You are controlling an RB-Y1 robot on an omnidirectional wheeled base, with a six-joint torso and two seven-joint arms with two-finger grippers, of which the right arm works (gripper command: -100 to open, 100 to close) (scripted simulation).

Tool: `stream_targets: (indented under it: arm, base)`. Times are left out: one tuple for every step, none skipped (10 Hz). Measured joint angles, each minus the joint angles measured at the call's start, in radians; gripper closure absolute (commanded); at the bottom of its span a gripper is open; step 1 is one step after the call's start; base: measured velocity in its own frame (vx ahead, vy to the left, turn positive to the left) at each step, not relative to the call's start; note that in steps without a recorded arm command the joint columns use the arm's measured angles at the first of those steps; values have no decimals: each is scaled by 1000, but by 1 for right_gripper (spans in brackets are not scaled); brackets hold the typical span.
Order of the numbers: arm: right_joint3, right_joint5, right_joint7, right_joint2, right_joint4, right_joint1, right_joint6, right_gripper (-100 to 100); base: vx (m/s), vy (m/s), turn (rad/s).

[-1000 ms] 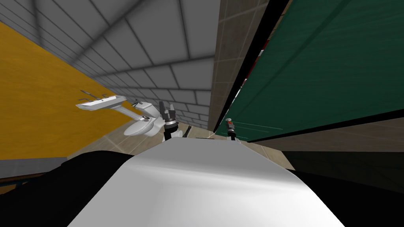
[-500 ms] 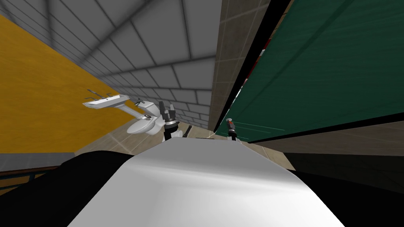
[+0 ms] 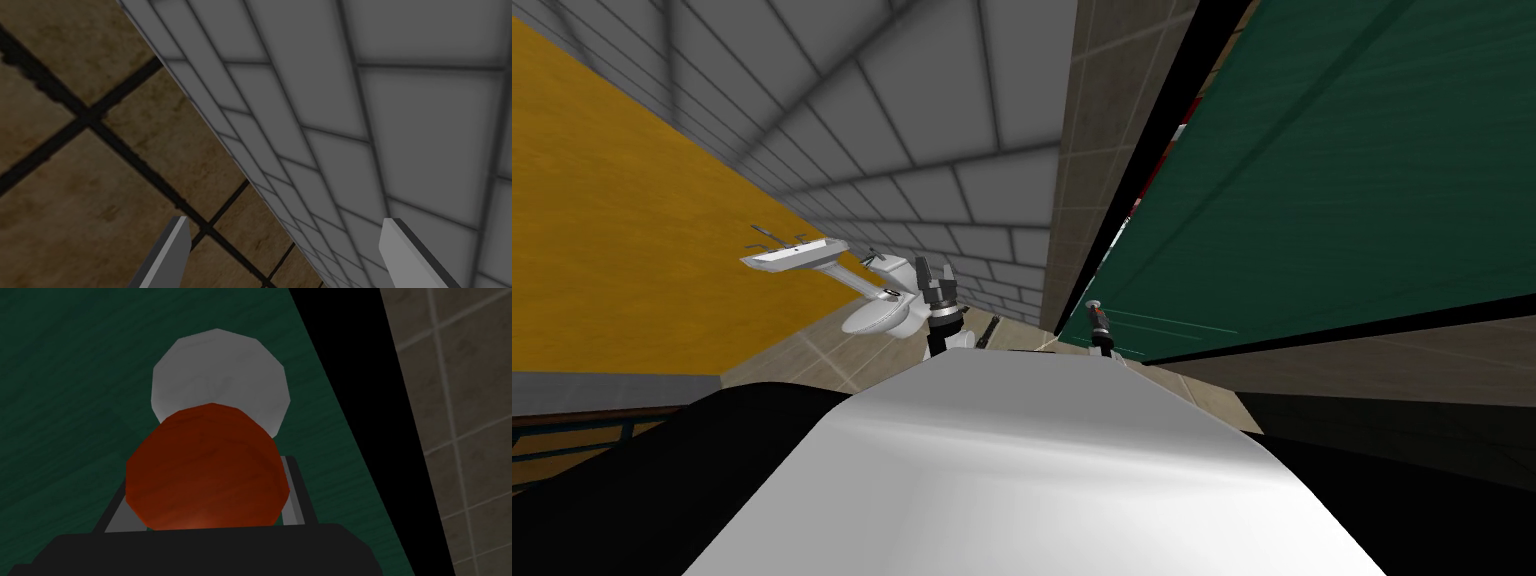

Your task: Pull the door open

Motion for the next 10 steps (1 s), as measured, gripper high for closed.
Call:
stream_targets:
  arm:
    - [5, -8, -22, -2, 0, 0, 1, 100]
    - [11, -22, -47, -7, 3, 1, -1, 100]
    - [14, -30, -64, -10, 10, -1, -5, 100]
    - [21, -43, -88, -14, 9, 2, -5, 100]
    - [26, -51, -106, -17, 10, 2, -5, 100]
    - [33, -66, -129, -22, 12, 4, -7, 100]
    - [40, -72, -149, -20, -4, 12, 0, 100]
    - [46, -88, -173, -28, 8, 8, -3, 100]
    - [56, -109, -200, -33, 6, 13, -4, 100]
    - [65, -117, -225, -31, -9, 23, 0, 100]
  base:
    - [-27, -7, 45]
    - [-22, -10, 34]
    - [-27, -10, 53]
    - [-23, -12, 35]
    - [-30, -11, 60]
    - [-22, -11, 22]
    - [-26, -12, 57]
    - [-49, -21, 109]
    - [-41, -19, 46]
    - [-31, -8, 54]
